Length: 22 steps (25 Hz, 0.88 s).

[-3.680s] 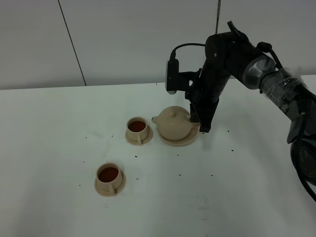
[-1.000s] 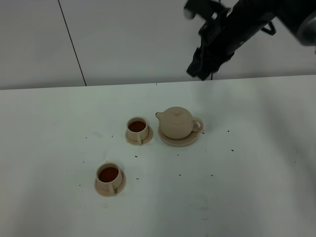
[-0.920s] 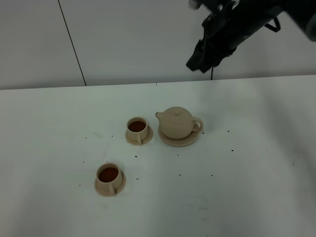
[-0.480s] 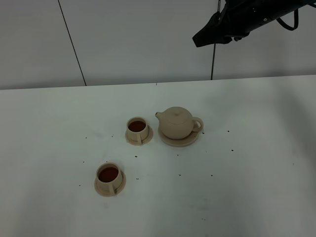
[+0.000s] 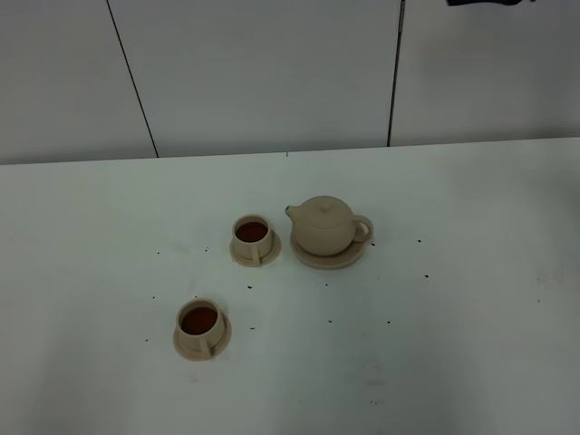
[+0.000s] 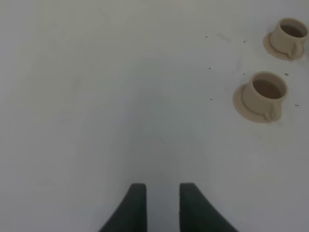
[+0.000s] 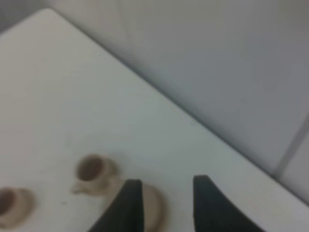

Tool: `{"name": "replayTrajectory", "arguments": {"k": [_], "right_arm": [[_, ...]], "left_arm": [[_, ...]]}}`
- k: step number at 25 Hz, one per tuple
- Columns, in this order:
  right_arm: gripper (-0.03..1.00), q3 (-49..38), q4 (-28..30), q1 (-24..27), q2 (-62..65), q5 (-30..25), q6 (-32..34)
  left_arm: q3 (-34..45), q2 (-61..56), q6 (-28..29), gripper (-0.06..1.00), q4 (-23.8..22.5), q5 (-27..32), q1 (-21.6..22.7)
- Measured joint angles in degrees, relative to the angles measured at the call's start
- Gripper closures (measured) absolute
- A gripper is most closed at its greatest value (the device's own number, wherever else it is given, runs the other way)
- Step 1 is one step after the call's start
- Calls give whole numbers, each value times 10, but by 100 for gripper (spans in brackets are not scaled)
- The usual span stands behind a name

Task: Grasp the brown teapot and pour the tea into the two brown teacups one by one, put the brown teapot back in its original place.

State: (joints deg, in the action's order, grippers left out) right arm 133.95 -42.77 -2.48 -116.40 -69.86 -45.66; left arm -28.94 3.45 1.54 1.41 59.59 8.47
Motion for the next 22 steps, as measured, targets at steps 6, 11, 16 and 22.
{"name": "replayTrajectory", "arguments": {"k": [6, 11, 16, 22], "right_arm": [[72, -68, 16, 63, 75, 1, -12], [79, -213, -66, 122, 154, -1, -85], [93, -357, -185, 184, 224, 0, -204], [97, -433, -196, 196, 305, -1, -241]], "left_arm": [[0, 0, 0, 70, 0, 0, 0], [0, 0, 0, 70, 0, 0, 0], [0, 0, 0, 70, 0, 0, 0], [0, 0, 0, 70, 0, 0, 0]]}}
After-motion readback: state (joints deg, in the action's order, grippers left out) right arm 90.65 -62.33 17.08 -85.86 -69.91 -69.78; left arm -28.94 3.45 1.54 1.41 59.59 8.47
